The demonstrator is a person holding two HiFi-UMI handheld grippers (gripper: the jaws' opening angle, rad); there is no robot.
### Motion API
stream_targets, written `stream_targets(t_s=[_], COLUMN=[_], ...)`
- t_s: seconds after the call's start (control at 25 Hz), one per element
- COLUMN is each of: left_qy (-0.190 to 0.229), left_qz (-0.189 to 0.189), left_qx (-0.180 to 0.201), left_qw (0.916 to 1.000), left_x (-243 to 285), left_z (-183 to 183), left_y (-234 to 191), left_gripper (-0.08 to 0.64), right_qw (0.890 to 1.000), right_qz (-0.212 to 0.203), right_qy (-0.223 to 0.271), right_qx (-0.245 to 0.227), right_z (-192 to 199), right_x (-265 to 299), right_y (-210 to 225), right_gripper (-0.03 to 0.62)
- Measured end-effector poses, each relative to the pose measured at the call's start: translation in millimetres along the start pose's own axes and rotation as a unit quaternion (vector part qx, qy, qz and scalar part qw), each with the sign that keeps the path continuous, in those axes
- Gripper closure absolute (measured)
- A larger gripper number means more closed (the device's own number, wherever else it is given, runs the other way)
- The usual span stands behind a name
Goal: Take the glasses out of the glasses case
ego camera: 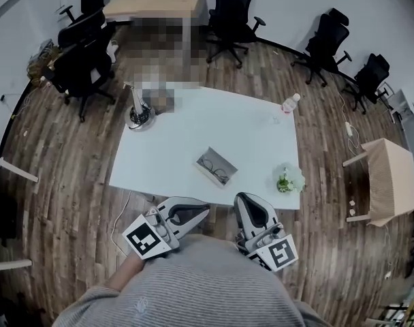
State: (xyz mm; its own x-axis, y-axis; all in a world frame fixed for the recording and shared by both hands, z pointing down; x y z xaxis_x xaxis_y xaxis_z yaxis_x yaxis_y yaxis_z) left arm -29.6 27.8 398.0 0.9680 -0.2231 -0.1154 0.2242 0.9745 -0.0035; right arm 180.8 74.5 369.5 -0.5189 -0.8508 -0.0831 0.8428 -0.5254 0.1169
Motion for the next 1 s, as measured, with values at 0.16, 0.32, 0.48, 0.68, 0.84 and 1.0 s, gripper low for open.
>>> stream_targets(t_s=[0.16, 0.32, 0.48, 0.68, 0.84, 1.0], left_qy=[0.001, -0.005, 0.0, -0.01, -0.01, -0.007], left_qz=[0.026, 0.049, 0.062, 0.077, 0.081, 0.093], left_qx=[0.002, 0.003, -0.011, -0.012, -0.022, -0.03], left_qw=[0.9997, 0.9988, 0.998, 0.9969, 0.9964, 0.9952], left_x=[-3, -9, -13, -7, 2, 15], left_z=[3, 6, 9, 15, 15, 16], left_y=[-33, -59, -80, -99, -106, -106], left_gripper=[0.548, 0.548, 0.548, 0.548, 0.548, 0.548], right_qw=[1.0, 1.0, 0.999, 0.998, 0.998, 0.997], right_qz=[0.016, 0.027, 0.043, 0.058, 0.063, 0.066], right_qy=[0.002, 0.001, 0.002, -0.009, -0.02, -0.029], right_qx=[-0.004, -0.01, -0.011, -0.009, 0.002, 0.0], right_z=[4, 9, 7, 11, 10, 10], right_x=[31, 58, 74, 84, 86, 85], right_y=[0, 0, 3, 11, 20, 27], right_gripper=[0.577, 0.577, 0.577, 0.577, 0.577, 0.577])
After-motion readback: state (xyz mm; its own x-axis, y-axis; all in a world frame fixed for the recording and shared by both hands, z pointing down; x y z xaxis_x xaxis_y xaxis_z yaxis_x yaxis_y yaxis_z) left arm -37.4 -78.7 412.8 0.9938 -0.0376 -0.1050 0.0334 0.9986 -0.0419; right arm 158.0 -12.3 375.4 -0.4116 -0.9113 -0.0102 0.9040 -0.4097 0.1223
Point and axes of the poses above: the fingertips, and each gripper's own axes: x forward along the fingers, y to its right, z out of its underside, the point moved 10 cm from there along -x, backward along the fingers, and after that the axes turned 2 degrees about y, right-handed, at the moved point
